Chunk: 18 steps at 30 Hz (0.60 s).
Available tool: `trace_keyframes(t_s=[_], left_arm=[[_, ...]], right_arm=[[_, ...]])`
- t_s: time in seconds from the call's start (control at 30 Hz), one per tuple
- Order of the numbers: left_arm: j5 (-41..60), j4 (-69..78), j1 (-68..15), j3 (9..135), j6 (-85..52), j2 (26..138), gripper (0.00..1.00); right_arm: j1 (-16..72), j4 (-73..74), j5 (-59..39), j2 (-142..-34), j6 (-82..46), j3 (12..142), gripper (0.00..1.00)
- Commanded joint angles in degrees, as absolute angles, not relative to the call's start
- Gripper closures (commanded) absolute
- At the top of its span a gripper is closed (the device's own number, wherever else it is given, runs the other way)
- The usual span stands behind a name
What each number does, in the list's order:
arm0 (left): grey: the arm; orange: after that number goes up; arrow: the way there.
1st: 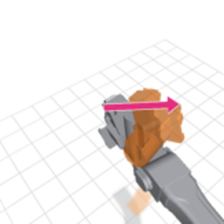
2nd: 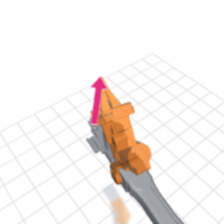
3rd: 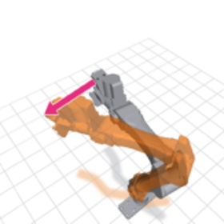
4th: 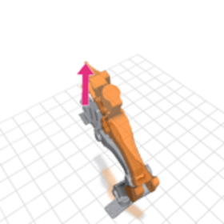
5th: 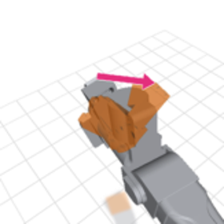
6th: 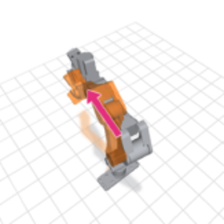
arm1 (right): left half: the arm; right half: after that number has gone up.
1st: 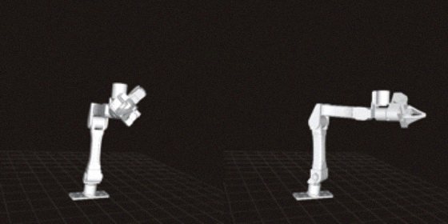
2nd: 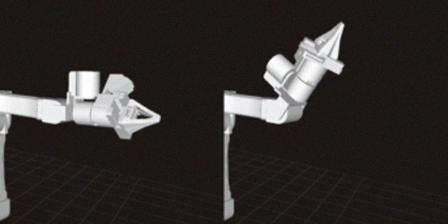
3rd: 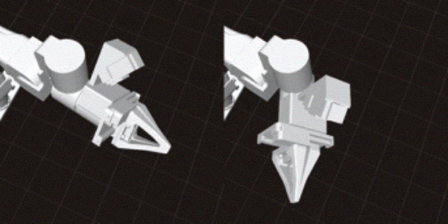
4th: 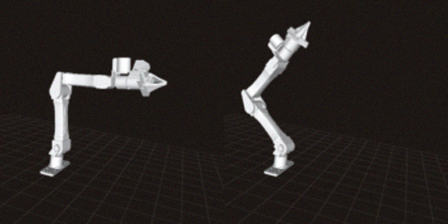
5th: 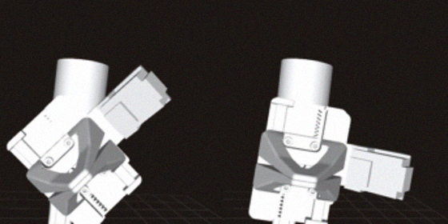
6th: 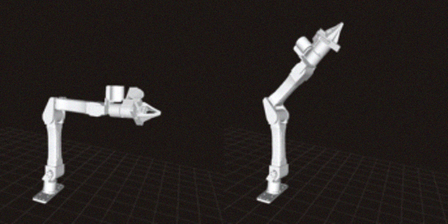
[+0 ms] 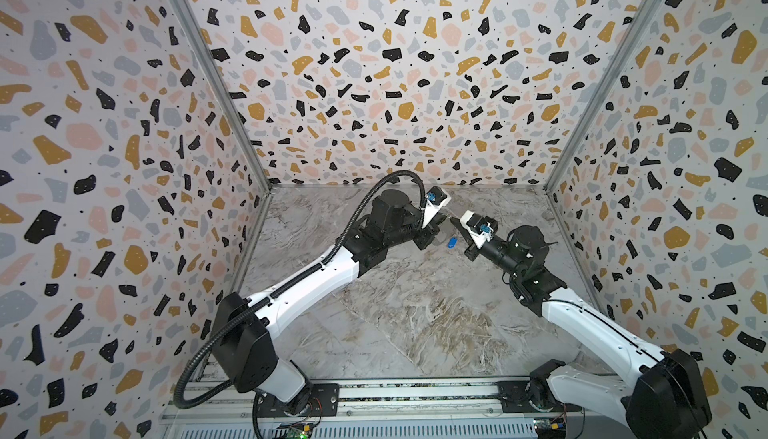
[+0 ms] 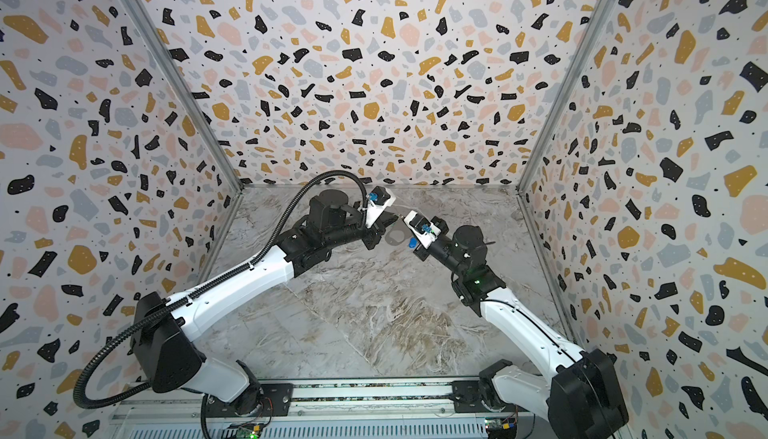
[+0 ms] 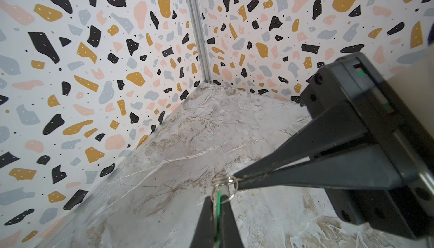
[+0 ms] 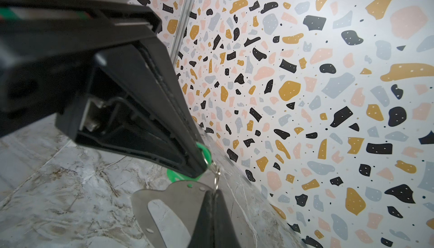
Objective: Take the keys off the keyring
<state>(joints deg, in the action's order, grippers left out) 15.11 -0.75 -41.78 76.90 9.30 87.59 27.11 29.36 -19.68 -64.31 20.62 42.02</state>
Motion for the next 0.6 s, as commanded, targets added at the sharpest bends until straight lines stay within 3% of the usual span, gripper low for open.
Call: trace_keyframes(t_s=[0.0,0.57], left_arm=[[19.37,2.94,-40.20,78.08,5.36,88.33,1.00],[27.65,9.13,-37.14,77.05,-3.45,90.57,1.00]], right_arm=[[27.02,33.64,-19.58,-62.40,19.64,41.62,1.00],[27.11,38.75,-18.82,-62.66,20.31,39.80,1.00]])
